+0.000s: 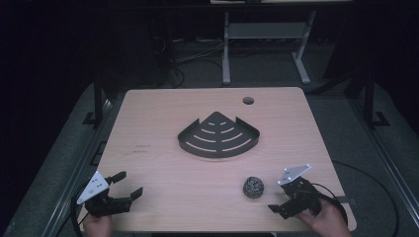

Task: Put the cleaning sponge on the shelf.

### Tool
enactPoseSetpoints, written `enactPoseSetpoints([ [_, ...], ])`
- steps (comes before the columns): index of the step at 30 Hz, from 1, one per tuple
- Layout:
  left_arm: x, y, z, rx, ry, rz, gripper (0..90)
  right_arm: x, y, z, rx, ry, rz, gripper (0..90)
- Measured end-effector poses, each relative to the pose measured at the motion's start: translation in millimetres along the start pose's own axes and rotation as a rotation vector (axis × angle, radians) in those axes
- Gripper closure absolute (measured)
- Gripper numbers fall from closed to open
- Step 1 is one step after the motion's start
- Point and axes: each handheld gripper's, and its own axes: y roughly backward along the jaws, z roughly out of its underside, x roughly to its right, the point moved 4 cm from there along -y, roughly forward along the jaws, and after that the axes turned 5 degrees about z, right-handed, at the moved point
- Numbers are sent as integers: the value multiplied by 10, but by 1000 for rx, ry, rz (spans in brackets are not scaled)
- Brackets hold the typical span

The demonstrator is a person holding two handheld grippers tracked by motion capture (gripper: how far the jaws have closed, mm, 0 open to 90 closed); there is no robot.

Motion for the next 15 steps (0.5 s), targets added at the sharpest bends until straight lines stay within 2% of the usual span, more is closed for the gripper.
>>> enactPoseSetpoints([
  [15,-14,8,1,-2,-5,3,133,-30,-78,-191,-19,31,-14,145],
])
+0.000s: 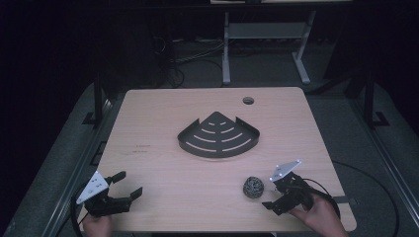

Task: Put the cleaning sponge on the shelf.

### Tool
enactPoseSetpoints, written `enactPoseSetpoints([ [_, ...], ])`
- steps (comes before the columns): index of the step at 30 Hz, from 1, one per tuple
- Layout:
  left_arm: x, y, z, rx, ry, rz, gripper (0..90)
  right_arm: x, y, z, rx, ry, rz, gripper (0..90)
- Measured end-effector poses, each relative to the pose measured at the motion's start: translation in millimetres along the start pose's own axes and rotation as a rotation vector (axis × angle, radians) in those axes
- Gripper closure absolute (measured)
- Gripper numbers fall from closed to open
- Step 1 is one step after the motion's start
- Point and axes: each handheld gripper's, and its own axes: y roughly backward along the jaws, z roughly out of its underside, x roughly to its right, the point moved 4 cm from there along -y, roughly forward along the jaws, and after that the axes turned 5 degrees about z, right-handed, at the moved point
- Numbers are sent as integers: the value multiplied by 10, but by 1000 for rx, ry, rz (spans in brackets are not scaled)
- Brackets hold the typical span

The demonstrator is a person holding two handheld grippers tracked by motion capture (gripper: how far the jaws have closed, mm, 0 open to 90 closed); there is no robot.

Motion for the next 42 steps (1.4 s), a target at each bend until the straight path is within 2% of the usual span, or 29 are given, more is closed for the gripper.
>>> enactPoseSetpoints([
  [16,2,2,-5,6,8,6,133,-5,-112,-230,-53,49,-5,145],
  [42,-1,16,-11,15,12,7,133,-37,-272,-459,-111,118,-12,149],
])
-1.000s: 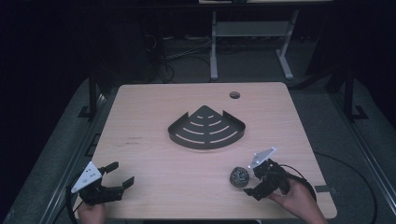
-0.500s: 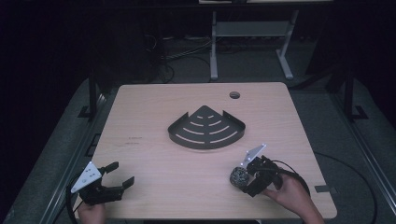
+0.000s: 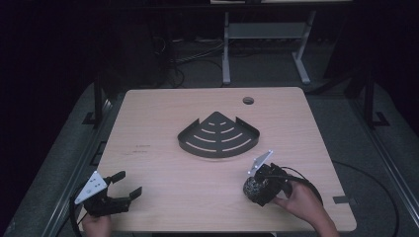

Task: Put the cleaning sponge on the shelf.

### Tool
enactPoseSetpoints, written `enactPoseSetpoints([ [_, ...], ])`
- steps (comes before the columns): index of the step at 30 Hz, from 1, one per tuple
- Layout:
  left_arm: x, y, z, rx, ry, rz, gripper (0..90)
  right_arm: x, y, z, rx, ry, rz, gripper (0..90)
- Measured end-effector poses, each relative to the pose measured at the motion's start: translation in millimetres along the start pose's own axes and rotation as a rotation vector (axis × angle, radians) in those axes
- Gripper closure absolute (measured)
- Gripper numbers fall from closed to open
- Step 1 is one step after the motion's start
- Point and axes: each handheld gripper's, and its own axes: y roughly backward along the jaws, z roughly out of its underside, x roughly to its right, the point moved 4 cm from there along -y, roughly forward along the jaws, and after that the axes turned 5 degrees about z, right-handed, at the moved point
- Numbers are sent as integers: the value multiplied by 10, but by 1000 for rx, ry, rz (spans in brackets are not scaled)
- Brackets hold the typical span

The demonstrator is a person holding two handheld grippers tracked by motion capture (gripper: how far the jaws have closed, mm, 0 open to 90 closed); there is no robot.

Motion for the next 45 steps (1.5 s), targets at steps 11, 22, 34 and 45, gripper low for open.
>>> enactPoseSetpoints([
  [11,1,4,-2,3,8,-1,133,14,-38,-52,-23,4,-3,175],
  [22,-5,13,-3,5,9,0,133,38,-90,-57,-47,1,-6,225],
  [34,-10,20,-4,12,16,0,133,31,-95,-64,-48,9,-22,316],
  [45,-13,22,-1,13,19,0,133,34,-86,-60,-43,14,-35,327],
])
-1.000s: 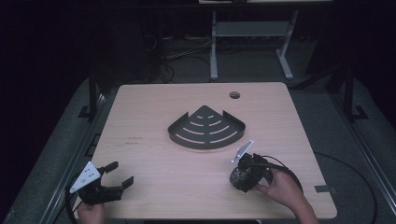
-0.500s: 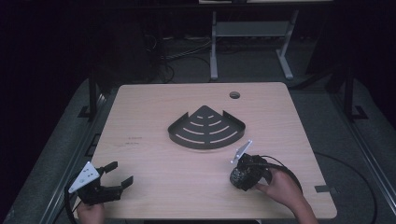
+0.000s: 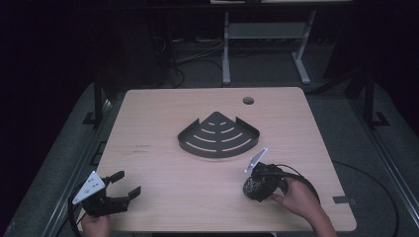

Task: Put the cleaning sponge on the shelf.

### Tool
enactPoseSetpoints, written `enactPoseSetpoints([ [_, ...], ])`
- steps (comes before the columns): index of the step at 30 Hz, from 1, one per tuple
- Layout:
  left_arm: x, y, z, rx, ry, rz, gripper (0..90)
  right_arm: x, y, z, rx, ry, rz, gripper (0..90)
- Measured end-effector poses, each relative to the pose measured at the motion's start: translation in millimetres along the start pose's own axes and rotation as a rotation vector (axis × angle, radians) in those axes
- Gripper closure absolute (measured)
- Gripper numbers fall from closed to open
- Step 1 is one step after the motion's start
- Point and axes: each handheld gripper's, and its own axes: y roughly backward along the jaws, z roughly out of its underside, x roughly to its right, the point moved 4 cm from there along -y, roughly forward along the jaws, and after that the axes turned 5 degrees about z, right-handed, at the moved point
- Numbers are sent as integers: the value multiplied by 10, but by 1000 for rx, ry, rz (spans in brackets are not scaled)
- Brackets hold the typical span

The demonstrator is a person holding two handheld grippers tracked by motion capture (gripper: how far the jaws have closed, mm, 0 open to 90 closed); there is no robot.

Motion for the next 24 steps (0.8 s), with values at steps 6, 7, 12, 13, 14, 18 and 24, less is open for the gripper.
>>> enactPoseSetpoints([
  [6,-3,7,-2,0,-1,-3,133,-6,11,-12,5,1,-1,331],
  [7,-5,9,-2,0,-2,-4,133,-4,24,-17,8,3,3,331],
  [12,-6,9,0,0,0,-3,133,-3,62,-36,12,10,4,332],
  [13,-6,8,-1,0,0,-3,133,-4,73,-41,13,7,3,333],
  [14,-5,7,-1,1,2,-2,133,0,81,-45,15,11,4,333],
  [18,-3,5,2,-1,4,1,133,15,112,-70,19,11,9,333],
  [24,-3,4,1,-1,4,2,133,27,115,-83,18,10,0,333],
])
